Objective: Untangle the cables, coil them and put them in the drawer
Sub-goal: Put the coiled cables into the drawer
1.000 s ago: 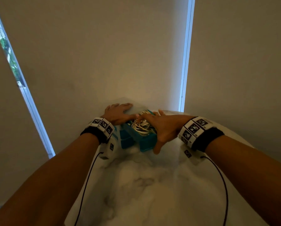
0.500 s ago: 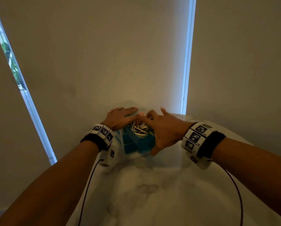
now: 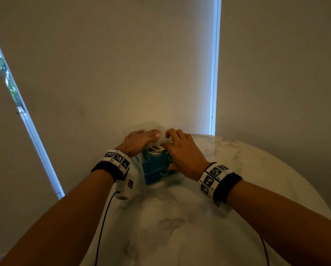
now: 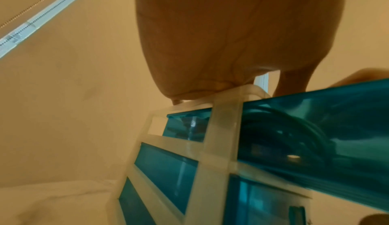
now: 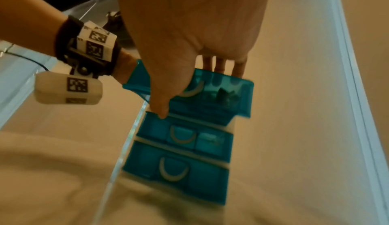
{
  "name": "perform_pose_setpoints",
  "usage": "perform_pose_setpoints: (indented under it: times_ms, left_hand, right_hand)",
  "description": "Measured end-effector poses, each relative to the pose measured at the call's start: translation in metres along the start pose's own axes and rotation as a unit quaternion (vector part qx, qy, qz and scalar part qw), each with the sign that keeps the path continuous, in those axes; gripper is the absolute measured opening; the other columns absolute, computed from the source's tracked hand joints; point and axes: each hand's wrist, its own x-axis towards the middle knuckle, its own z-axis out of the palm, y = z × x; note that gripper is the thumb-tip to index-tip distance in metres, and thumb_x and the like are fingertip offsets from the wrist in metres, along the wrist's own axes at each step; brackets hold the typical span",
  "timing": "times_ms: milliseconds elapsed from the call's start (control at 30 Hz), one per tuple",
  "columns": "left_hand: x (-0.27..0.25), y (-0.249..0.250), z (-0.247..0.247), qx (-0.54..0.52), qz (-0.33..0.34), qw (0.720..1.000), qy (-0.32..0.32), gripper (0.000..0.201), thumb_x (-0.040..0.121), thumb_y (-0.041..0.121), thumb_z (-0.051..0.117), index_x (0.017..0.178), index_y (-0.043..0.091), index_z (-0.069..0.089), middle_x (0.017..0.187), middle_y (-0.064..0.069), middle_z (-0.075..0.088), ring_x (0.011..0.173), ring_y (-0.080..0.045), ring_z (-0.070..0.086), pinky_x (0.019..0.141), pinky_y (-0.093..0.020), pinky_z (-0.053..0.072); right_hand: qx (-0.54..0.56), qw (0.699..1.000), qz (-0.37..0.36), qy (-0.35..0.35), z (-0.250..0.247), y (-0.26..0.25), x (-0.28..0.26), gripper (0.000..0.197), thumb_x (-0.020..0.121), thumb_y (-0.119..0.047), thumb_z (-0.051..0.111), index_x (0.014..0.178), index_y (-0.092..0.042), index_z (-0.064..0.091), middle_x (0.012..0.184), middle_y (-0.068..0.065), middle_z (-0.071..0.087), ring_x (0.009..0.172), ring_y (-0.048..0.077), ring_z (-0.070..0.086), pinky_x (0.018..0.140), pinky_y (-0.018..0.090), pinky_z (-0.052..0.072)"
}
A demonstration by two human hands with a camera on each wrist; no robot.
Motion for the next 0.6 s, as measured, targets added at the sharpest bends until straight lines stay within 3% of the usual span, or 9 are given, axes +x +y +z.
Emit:
perform_pose_setpoints:
  times_ms: [100,200,300,367,433,533,600]
  left_hand:
    - [0.006,-0.008,0.0,0.062,0.046,0.997,-0.03,0.084,0.09,0.081,0.022,0.165,0.044,0.027,0.175,0.014,0.02,0.163,-0.026,0.014,0.131,-0.052,0.004]
    - [0.009,-0.012,0.0,0.057,0.049,0.997,-0.016,0.092,0.083,0.089,0.023,0.164,0.046,0.031,0.174,0.016,0.024,0.163,-0.024,0.016,0.132,-0.052,0.006]
    - [0.004,-0.005,0.005,0.045,0.056,0.997,-0.016,0.077,0.096,0.08,0.034,0.164,0.042,0.034,0.173,0.014,0.026,0.162,-0.023,0.017,0.131,-0.045,0.004]
    - [-0.004,0.008,0.005,-0.006,0.049,0.999,-0.023,0.065,0.105,0.071,0.035,0.163,0.041,0.036,0.174,0.011,0.026,0.162,-0.022,0.016,0.13,-0.045,0.003]
    - [-0.01,0.021,0.003,-0.045,0.032,0.998,-0.036,0.066,0.105,0.073,0.03,0.163,0.041,0.035,0.175,0.006,0.025,0.163,-0.023,0.014,0.13,-0.049,0.002]
    - [-0.011,0.02,0.0,-0.005,0.071,0.994,-0.084,0.092,0.086,0.09,0.022,0.165,0.044,0.025,0.177,0.007,0.017,0.163,-0.024,0.009,0.13,-0.05,0.002]
    - [-0.009,0.012,-0.003,0.046,0.092,0.99,-0.096,0.089,0.088,0.09,0.039,0.165,0.051,0.02,0.177,0.014,0.011,0.164,-0.021,0.005,0.13,-0.051,0.002]
  right_hand:
    - [0.071,0.997,0.013,0.041,0.002,-0.004,-0.013,0.076,0.076,-0.042,0.09,0.139,-0.016,0.057,0.139,0.009,0.051,0.119,0.026,0.052,0.096,0.044,0.054]
    - [0.121,0.992,-0.031,0.017,-0.002,0.008,-0.029,0.063,0.091,-0.045,0.079,0.143,-0.016,0.057,0.14,0.005,0.059,0.124,0.024,0.053,0.101,0.039,0.053]
    - [0.121,0.989,-0.056,0.061,-0.003,0.019,-0.031,0.038,0.098,-0.02,0.075,0.134,-0.015,0.067,0.144,0.009,0.055,0.123,0.023,0.057,0.096,0.034,0.058]
    - [0.133,0.986,-0.009,0.097,-0.002,0.018,-0.024,0.047,0.092,-0.011,0.081,0.134,-0.018,0.062,0.144,0.008,0.046,0.114,0.018,0.061,0.083,0.031,0.064]
    - [0.134,0.981,0.051,0.131,0.001,0.015,-0.012,0.057,0.086,-0.026,0.089,0.134,-0.02,0.059,0.139,0.008,0.047,0.118,0.022,0.056,0.08,0.037,0.064]
    - [0.137,0.975,0.118,0.127,0.0,0.019,-0.003,0.063,0.078,-0.047,0.09,0.128,-0.022,0.062,0.134,0.004,0.052,0.123,0.024,0.05,0.093,0.043,0.054]
    - [0.164,0.972,0.122,0.115,-0.004,0.029,-0.011,0.052,0.083,-0.048,0.086,0.123,-0.026,0.063,0.131,-0.001,0.051,0.12,0.019,0.049,0.094,0.041,0.052]
